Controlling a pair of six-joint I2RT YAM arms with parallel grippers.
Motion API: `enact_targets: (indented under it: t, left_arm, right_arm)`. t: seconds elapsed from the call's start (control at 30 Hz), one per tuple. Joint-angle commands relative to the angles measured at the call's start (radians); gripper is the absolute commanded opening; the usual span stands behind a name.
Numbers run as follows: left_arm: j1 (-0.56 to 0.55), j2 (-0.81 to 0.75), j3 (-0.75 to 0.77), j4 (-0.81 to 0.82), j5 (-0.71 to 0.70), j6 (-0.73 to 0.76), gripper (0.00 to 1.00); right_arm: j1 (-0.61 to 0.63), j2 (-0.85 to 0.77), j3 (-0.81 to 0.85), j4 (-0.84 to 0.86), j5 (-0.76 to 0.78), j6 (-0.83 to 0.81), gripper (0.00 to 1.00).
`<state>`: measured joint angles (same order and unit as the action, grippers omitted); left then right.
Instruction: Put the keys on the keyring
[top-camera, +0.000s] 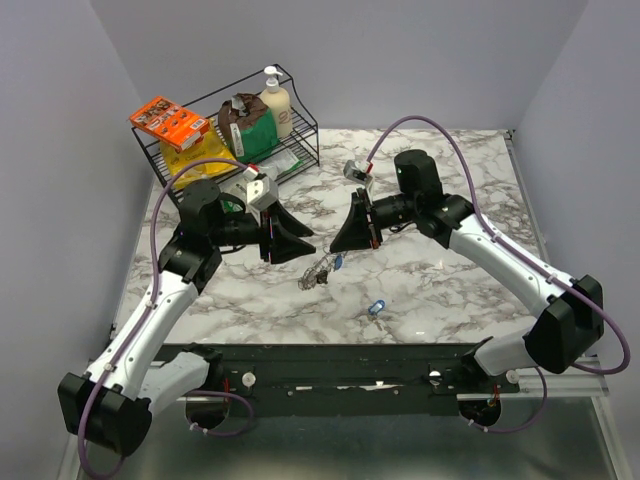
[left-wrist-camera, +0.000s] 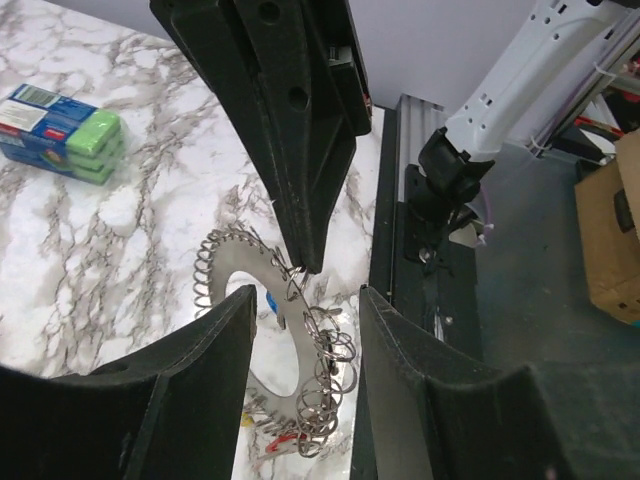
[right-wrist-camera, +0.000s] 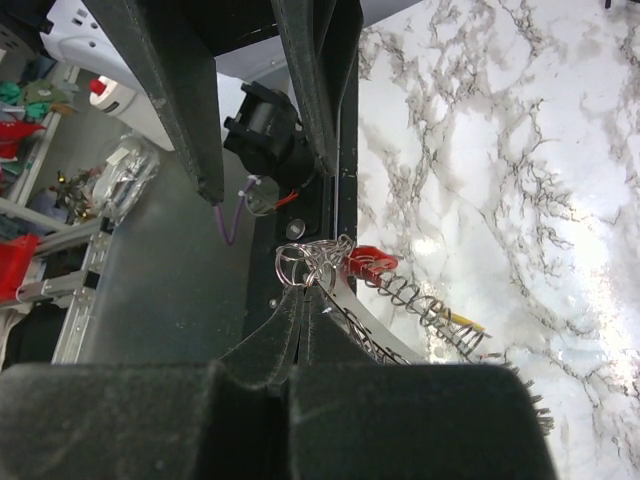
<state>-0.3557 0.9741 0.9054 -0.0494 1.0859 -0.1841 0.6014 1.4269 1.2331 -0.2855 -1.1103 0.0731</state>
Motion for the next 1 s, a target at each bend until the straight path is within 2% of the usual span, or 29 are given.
enact_targets:
  t: [0.0,0.1,0.13,0.23,0.33,0.43,0.6,0.73,0.97]
  left_arm:
    - [0.015,0.029,0.043,-0.067,0.076,0.028,0.55]
    - [0.02,0.032,0.046,-0.098,0.005,0.041,0.54]
    - [0.02,0.031,0.043,-0.107,-0.032,0.044,0.54]
    - [0.021,0.023,0.035,-0.121,-0.101,0.049,0.54]
    - [0.023,0.008,0.023,-0.121,-0.162,0.052,0.55]
    - [0.024,-0.005,0.018,-0.118,-0.196,0.054,0.55]
    - [0.024,-0.021,0.006,-0.121,-0.241,0.054,0.55]
    - [0.024,-0.032,-0.016,-0.119,-0.27,0.052,0.55]
    - [0.026,-0.032,-0.037,-0.118,-0.303,0.054,0.55]
  right_arm:
    - [0.008,0.001,-0.012,0.002,0.035,-0.015,0.01]
    - [0.006,0.032,-0.02,-0.001,0.146,0.004,0.01]
    - [0.009,0.059,-0.018,-0.001,0.24,0.019,0.01]
    - [0.008,0.119,0.005,0.0,0.393,0.069,0.01]
    - [0.006,0.159,0.061,0.006,0.484,0.12,0.01]
    - [0.008,0.193,0.12,0.028,0.539,0.158,0.01]
    - [0.008,0.214,0.128,0.075,0.555,0.197,0.01]
    - [0.008,0.233,0.046,0.112,0.575,0.217,0.01]
    - [0.009,0.27,-0.204,0.196,0.615,0.306,0.0]
